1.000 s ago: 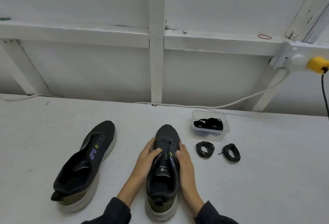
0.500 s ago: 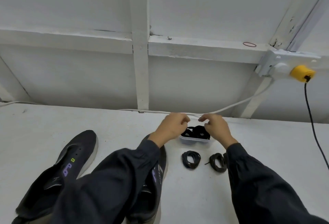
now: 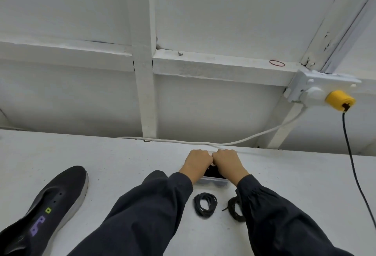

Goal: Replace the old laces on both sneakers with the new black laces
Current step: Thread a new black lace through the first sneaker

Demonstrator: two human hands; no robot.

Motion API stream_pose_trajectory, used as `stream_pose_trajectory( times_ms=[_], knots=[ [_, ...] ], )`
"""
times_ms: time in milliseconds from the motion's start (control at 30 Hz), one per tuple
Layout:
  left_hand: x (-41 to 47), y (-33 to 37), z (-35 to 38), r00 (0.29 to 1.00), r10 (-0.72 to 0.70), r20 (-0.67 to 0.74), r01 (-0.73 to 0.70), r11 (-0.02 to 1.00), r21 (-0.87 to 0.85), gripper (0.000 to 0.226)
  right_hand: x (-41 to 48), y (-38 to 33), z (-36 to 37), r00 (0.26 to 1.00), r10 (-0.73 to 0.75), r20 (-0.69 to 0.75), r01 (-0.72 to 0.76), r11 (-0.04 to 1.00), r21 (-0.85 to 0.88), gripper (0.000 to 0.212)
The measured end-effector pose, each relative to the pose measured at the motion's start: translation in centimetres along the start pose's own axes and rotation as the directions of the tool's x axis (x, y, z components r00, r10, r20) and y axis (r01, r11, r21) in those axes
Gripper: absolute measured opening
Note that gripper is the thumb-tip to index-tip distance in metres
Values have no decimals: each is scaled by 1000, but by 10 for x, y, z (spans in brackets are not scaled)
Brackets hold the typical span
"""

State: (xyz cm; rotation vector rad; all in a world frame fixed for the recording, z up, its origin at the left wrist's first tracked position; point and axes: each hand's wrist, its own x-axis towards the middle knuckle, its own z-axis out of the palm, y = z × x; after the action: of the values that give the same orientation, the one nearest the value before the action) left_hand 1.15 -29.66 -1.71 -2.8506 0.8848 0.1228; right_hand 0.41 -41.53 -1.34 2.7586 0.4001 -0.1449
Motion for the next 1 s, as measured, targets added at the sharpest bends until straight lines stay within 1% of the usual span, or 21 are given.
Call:
stream_pose_trajectory(
  times_ms=[133,200,233,267,333,400,500,567,633,667,733,800,833,900,933,1000],
  knots=[
    [0,-5,0,999,50,14,-50,999,11,17,-1,5,-2,999,-35,36,36,999,-34,15],
    [-2,-10,0,996,89,-8,-89,996,6,16,-5,5,-2,998,-40,56,41,999,-14,28],
    [-3,-13,1,994,106,-34,-106,994,-3,17,-7,6,0,998,-32,57,32,999,6,31],
    [-4,-16,1,990,123,-71,-124,992,-9,17,-8,8,0,999,-15,38,13,999,44,27],
    [-7,-28,-2,974,151,-169,-162,985,-51,21,-10,14,-5,999,23,-33,-18,991,132,10],
    [-12,-43,-8,945,145,-294,-195,969,-150,24,-12,21,-19,993,59,-98,-36,976,216,15],
    [-29,-75,-18,879,91,-469,-271,903,-333,29,-12,24,-48,972,107,-211,-27,936,351,16],
    [-46,-100,-24,849,25,-527,-286,862,-420,28,-10,15,-70,958,141,-248,-6,880,475,13],
    [-65,-129,-27,831,-38,-555,-256,860,-441,27,-4,-3,-91,962,151,-228,28,775,632,6],
    [-76,-144,-27,827,-70,-557,-230,863,-450,26,0,-14,-100,966,134,-223,64,707,704,7],
    [-99,-176,-22,825,-147,-546,-162,864,-477,27,10,-40,-113,975,87,-203,123,548,827,17],
    [-123,-204,-15,841,-217,-496,-64,870,-489,28,21,-68,-117,985,44,-167,134,416,899,21],
    [-135,-218,-9,851,-256,-459,-5,869,-494,28,28,-83,-118,989,21,-149,131,375,918,19],
    [-156,-239,4,868,-335,-366,116,854,-508,27,41,-112,-117,994,-40,-105,113,330,937,17],
    [-165,-247,11,873,-375,-312,182,844,-505,27,48,-126,-116,994,-72,-81,100,325,940,17],
    [-175,-259,27,865,-455,-212,318,823,-470,25,62,-151,-111,992,-122,-27,71,371,926,16]
  ],
)
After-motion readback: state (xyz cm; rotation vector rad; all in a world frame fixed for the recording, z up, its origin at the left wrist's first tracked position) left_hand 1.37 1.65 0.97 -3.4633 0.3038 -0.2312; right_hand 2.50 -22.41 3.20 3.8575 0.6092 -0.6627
